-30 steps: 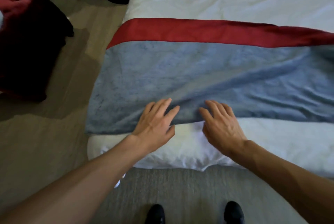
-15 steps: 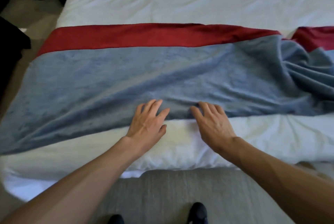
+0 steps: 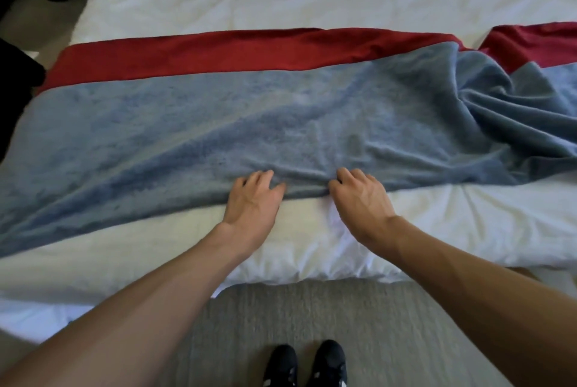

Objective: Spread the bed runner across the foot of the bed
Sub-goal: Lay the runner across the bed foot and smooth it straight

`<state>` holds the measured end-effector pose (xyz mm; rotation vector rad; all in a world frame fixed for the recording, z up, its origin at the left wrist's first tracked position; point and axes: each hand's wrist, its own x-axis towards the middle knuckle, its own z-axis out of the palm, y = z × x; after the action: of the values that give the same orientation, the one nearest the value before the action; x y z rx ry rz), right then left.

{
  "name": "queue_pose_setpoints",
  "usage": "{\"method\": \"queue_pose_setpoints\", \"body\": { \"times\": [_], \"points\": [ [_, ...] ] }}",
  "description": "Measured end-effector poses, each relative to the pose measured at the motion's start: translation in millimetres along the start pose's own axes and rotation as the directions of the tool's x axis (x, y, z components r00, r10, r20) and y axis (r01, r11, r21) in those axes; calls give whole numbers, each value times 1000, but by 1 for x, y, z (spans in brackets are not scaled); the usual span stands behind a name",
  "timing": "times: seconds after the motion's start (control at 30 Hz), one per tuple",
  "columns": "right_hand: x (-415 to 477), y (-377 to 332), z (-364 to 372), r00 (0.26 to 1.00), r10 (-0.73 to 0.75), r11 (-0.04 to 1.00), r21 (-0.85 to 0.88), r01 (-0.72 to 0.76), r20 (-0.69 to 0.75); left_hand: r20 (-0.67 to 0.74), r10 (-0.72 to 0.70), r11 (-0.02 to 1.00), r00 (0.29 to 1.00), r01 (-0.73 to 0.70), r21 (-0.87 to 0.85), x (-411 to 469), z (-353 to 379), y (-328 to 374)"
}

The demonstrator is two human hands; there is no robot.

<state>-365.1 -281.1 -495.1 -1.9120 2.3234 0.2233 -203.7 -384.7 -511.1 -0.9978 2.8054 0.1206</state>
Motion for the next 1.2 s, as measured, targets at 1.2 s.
{"method": "queue_pose_setpoints", "body": {
  "times": [1.2],
  "points": [
    [-34, 15, 20, 990, -83, 986, -153, 65, -117, -251, 267, 960, 931, -234, 154, -5, 4, 32]
  ]
}}
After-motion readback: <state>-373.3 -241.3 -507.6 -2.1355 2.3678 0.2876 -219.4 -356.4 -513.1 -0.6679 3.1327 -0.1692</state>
